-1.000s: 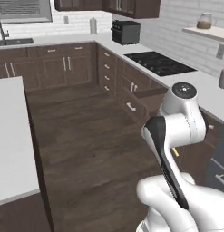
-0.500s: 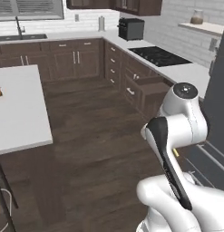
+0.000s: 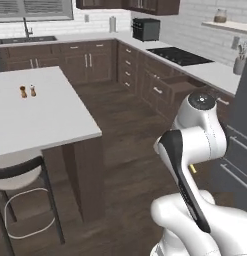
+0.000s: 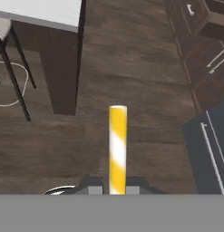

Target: Take a straw from the drawer in front and place it inside the glass cup on the dining counter.

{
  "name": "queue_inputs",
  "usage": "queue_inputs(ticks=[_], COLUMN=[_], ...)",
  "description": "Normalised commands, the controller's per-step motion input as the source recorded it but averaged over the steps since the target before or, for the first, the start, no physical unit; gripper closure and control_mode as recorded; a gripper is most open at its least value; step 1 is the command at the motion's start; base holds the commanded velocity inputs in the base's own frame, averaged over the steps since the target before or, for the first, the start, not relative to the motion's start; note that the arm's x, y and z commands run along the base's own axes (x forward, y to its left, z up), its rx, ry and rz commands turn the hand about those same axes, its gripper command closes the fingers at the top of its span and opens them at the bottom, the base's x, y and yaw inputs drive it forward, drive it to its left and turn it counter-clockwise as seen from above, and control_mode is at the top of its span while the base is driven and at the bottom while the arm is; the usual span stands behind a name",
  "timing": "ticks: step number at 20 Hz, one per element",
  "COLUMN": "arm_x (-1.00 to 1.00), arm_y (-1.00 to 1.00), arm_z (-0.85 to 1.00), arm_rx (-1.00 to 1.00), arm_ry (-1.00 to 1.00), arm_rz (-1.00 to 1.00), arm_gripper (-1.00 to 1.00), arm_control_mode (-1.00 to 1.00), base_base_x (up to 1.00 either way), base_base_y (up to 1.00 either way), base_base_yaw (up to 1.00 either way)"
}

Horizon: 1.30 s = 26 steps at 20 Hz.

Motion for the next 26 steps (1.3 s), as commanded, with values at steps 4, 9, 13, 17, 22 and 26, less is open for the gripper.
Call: queue_inputs(ticks=[4, 9, 13, 17, 22, 26], arm_x=[0.00, 0.00, 0.00, 0.00, 0.00, 0.00], arm_y=[0.00, 0.00, 0.00, 0.00, 0.00, 0.00], arm_z=[0.00, 0.00, 0.00, 0.00, 0.00, 0.00], arm_rx=[0.00, 0.00, 0.00, 0.00, 0.00, 0.00], arm_ry=[0.00, 0.00, 0.00, 0.00, 0.00, 0.00], arm_rz=[0.00, 0.00, 0.00, 0.00, 0.00, 0.00], arm_gripper=[1.00, 1.00, 1.00, 1.00, 1.00, 1.00], arm_control_mode=[1.00, 1.00, 1.00, 1.00, 1.00, 1.00], base_base_x=[-0.54, -0.45, -0.44, -0.45, -0.35, -0.03], base_base_y=[1.00, 1.00, 1.00, 1.00, 1.00, 1.00], base_base_yaw=[-0.16, -0.15, -0.11, -0.07, -0.03, 0.05])
